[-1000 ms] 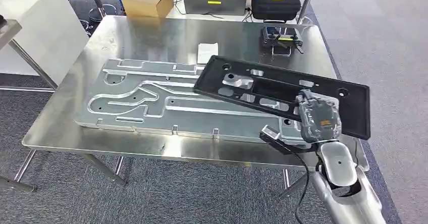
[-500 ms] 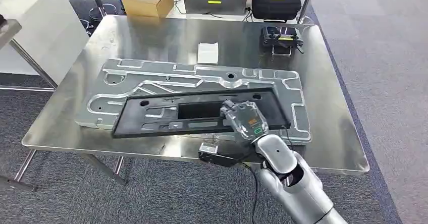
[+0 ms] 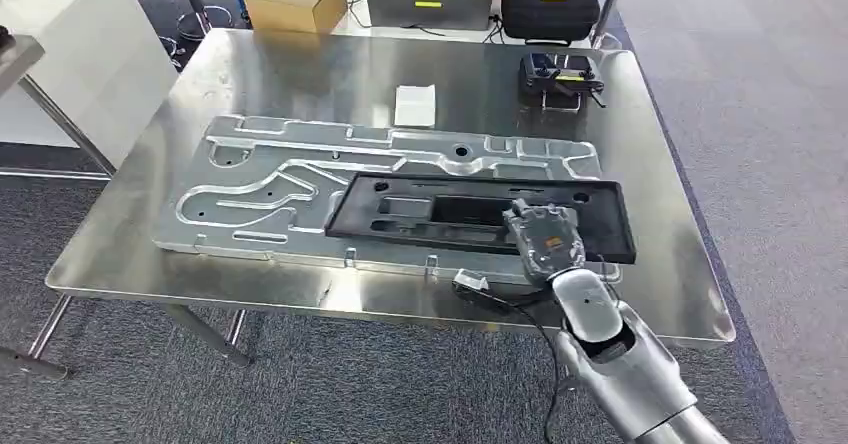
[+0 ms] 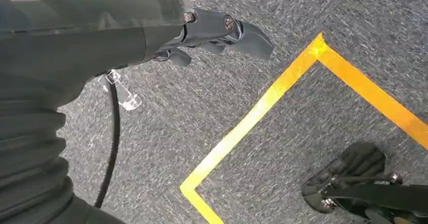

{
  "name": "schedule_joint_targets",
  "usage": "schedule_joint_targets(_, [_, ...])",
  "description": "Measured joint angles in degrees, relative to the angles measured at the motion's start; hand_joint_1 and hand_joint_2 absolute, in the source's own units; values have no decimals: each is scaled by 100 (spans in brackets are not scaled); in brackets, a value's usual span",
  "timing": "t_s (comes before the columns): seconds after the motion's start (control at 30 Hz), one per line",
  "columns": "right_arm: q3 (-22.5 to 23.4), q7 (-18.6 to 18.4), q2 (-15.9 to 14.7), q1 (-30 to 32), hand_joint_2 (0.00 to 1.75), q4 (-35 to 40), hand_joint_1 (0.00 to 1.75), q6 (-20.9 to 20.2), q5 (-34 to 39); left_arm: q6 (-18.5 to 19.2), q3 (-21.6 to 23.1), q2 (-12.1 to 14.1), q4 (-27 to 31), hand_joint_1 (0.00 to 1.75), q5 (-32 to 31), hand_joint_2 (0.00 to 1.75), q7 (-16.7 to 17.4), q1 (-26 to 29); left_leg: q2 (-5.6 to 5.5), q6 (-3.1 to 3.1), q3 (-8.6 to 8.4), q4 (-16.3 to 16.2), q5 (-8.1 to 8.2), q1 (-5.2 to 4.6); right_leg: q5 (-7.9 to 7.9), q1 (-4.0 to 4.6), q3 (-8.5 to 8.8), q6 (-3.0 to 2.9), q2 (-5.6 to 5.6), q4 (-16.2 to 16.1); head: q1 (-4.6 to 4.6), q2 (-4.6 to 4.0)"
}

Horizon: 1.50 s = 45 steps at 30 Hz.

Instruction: Take the parts from the cabinet and place them on the table.

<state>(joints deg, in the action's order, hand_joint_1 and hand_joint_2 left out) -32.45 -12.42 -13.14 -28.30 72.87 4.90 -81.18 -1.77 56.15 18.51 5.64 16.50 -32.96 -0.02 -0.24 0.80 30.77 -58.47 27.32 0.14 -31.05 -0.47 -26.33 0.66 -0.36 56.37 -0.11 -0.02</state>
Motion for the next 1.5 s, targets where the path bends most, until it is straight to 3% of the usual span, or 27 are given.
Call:
schedule_joint_targets(0.3, [1380,-24,-570,768,175,-61,175,273,-199,-33,-2,0,0,0,129,175,-50,76,-19,1,2,0,1,1,-1,3,5,0,-28,-5,0,0])
schedule_joint_targets(0.57, [1957,-22,-701,1279,175,116,175,465,-269,-50,-2,-2,0,0,146,175,-52,88,-18,1,-9,3,1,10,-1,11,9,0,-26,-5,0,0])
schedule_joint_targets(0.93, [2327,107,-668,1539,175,772,175,632,22,-103,-2,-2,0,0,203,175,-66,68,-13,0,2,3,0,9,-1,10,3,0,-17,0,0,2])
schedule_joint_targets(1.13, [2367,149,-986,1021,175,1045,175,17,66,-103,0,0,0,0,166,175,-66,53,-11,0,6,3,-1,8,0,9,-1,1,-15,4,0,0])
schedule_joint_targets(1.3, [2292,162,-1055,444,175,1170,175,-368,142,-103,11,20,0,0,135,175,-63,14,-11,1,1,2,-4,8,1,9,2,2,-17,6,0,0])
schedule_joint_targets(1.5, [1920,107,-1040,178,175,1150,175,-479,131,-63,70,24,0,0,131,175,-63,-24,-13,0,5,2,-5,9,0,11,0,1,-20,8,0,0])
